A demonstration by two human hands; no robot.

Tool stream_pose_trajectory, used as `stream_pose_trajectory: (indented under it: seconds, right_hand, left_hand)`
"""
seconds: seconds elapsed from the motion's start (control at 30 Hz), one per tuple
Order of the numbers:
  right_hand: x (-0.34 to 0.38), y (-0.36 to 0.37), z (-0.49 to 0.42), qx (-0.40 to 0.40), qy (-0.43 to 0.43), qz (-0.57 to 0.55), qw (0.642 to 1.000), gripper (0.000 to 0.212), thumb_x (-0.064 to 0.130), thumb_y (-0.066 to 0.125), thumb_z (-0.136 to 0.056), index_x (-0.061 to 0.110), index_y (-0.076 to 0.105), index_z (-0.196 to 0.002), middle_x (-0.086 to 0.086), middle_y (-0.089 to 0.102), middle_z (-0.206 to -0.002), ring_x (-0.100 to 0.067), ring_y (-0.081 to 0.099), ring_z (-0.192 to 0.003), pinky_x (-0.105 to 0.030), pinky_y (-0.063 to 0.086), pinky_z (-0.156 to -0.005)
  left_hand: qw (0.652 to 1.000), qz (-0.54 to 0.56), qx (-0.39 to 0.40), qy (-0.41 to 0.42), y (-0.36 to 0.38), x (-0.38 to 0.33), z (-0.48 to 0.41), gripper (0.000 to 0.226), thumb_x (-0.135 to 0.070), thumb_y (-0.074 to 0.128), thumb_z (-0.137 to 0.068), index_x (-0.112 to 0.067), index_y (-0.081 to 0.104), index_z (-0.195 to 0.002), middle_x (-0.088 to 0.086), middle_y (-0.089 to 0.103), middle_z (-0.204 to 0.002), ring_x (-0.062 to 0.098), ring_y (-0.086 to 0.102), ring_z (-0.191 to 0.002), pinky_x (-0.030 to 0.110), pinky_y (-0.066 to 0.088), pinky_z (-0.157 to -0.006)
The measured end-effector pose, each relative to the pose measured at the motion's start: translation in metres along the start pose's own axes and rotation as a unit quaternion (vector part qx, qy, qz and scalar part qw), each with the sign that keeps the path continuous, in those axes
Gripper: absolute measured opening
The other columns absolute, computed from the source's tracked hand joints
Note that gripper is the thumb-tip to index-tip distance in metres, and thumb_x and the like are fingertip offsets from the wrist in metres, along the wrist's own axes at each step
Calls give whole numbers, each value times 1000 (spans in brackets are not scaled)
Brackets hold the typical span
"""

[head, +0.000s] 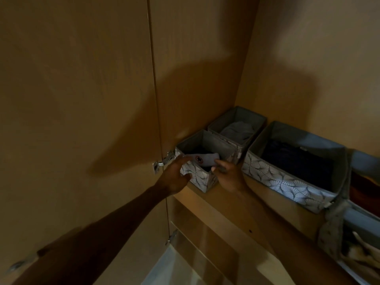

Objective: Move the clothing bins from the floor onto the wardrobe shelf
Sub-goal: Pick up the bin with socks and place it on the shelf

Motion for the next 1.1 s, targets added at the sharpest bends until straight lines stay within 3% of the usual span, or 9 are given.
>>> stream_pose_trajectory:
  seconds: [0.1,0.27,0.43,0.5,0.6,0.7,0.83,0.97,1.1]
  right_hand:
    - [-2,3,13,-8,-24,4,1000,45,22,64,-91,17,55,-135,-4,62,-126,-16,57,-115,-29,50,-91]
    - [-3,15,51,-31,-36,-40,998,38,17,65,-89,20,61,-127,4,68,-114,-7,62,-107,-18,50,-85]
    - [-16,38,104,-69,-1,-59,996,26,17,66,-88,18,69,-113,4,71,-103,-10,65,-100,-26,53,-85]
    - [-26,49,131,-86,32,-78,993,26,17,66,-88,19,69,-114,4,71,-97,-12,67,-93,-27,54,-81]
    - [-43,62,173,-117,69,-98,986,25,15,67,-87,20,69,-111,6,71,-88,-14,66,-85,-28,51,-78]
    - [-59,70,223,-140,100,-89,981,26,15,69,-86,19,70,-111,-2,73,-91,-19,68,-89,-32,53,-83]
    - [-69,71,278,-144,116,-70,980,26,16,69,-86,19,70,-112,1,72,-96,-13,67,-91,-28,53,-82]
    - [-65,61,311,-152,109,-57,981,24,16,67,-87,19,70,-111,4,71,-95,-10,65,-89,-19,48,-77]
    - [-50,51,347,-132,84,-63,986,29,20,67,-88,20,68,-117,3,71,-102,-10,66,-96,-26,52,-86]
  left_hand:
    - [999,49,-7,-7,1,8,13,44,-17,62,-91,-26,54,-133,-2,54,-139,13,53,-123,27,43,-98]
    - [990,139,-15,-27,4,22,47,33,-9,64,-89,-23,63,-119,-1,66,-118,14,62,-110,35,53,-93]
    - [971,228,-16,-69,5,32,99,32,9,52,-91,-6,62,-116,-1,65,-100,7,62,-91,10,50,-74]
    - [969,232,-12,-78,7,38,121,33,15,49,-89,-3,63,-114,-1,66,-94,5,63,-85,10,49,-73]
    - [972,218,9,-85,14,46,157,29,7,54,-90,-14,64,-107,-4,69,-94,4,64,-87,16,50,-80]
    - [964,235,41,-116,28,49,197,23,0,57,-91,-15,64,-108,4,70,-98,11,64,-89,21,51,-81]
    - [962,235,58,-126,44,40,240,20,4,58,-90,-3,64,-107,3,67,-93,8,62,-85,5,47,-73]
    - [966,224,60,-113,45,28,274,19,6,57,-89,-3,63,-105,4,67,-91,1,63,-81,8,46,-74]
    - [964,243,28,-108,36,9,318,16,-1,59,-92,-9,64,-104,4,68,-96,6,62,-86,11,47,-79]
Point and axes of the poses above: each hand's wrist, its own z-axis away from the middle knuckle, its own y-axis out of the palm, x = y × z, the point moved 4 cm from there along -z, towards the middle knuckle
